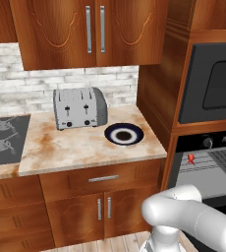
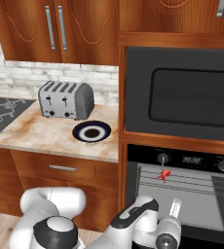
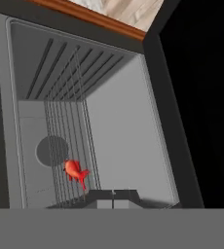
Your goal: Take the fish from the oven and place it on the plate on the counter.
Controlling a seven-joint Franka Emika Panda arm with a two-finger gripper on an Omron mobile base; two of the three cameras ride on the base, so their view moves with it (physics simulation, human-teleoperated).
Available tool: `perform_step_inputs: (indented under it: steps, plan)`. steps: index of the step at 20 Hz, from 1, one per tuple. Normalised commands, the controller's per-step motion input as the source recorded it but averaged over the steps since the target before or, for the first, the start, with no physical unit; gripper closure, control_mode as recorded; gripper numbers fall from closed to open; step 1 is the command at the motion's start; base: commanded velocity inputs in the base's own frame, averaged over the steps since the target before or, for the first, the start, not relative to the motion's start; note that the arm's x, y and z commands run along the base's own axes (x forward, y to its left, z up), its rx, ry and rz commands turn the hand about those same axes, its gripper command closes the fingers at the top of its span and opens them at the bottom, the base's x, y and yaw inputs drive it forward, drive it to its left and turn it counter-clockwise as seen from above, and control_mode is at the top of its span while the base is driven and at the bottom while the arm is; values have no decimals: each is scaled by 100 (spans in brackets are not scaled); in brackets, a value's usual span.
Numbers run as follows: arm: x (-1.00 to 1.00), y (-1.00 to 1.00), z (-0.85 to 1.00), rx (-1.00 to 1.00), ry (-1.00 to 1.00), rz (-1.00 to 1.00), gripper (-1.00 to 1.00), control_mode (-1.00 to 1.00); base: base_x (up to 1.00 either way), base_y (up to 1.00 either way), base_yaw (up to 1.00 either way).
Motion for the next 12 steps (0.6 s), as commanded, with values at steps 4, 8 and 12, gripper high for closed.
perform_step_inputs:
  steps: [4, 8, 12]
  plan:
    - [17, -10, -38, 18, -3, 40, 100, -100, 0, 0, 0]
    - [32, 0, -52, 24, -28, 36, 100, -100, 0, 0, 0]
    - [45, -2, 6, 12, -13, 24, 100, -100, 0, 0, 0]
